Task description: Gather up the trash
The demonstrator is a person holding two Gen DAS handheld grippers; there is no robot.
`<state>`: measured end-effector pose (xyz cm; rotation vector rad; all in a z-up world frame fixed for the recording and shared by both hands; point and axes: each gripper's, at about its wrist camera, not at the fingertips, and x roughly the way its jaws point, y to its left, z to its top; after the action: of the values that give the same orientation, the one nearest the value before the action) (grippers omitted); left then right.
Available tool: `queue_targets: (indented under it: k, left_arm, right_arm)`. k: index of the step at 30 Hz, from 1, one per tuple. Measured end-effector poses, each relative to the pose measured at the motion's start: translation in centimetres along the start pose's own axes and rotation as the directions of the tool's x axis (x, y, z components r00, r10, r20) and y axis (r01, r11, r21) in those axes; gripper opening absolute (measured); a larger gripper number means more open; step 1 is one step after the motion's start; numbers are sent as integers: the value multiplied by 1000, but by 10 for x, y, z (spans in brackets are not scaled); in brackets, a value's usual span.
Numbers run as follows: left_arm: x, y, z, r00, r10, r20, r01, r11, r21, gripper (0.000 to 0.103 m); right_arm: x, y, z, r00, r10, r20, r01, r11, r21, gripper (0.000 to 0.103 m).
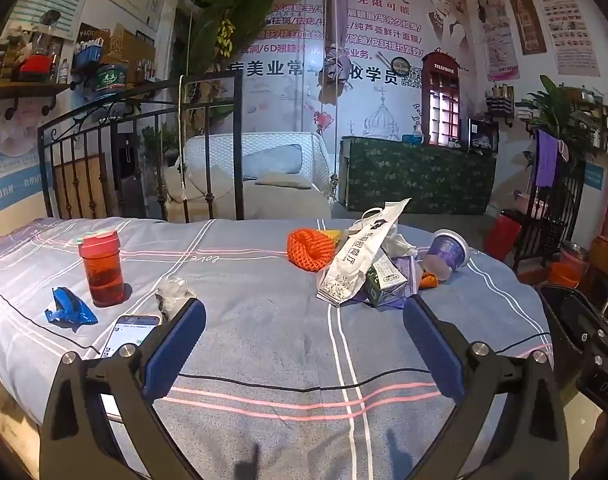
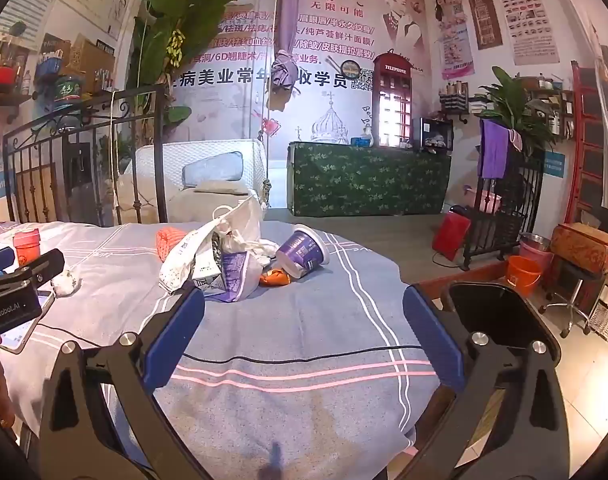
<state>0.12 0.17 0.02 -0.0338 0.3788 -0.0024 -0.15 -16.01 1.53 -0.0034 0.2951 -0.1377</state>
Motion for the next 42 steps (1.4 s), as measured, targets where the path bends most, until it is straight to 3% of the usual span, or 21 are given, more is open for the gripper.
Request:
queue_targets:
  k: [2, 16, 42]
  left_arm:
    - [-4, -1, -1, 999, 8, 36, -9, 1000, 22, 98]
    - [-5, -9, 4, 1000, 0, 11, 0, 999, 51, 98]
    - [-7, -21, -3, 999, -10, 33, 7, 997, 73, 98]
  right_arm:
    - [2, 0, 0, 1000, 2, -26, -2, 1000, 1, 98]
    - [0, 0, -2, 1000, 4, -14, -4, 1000, 7, 98]
    - [1, -8, -8, 1000, -14, -12, 15, 999, 38, 98]
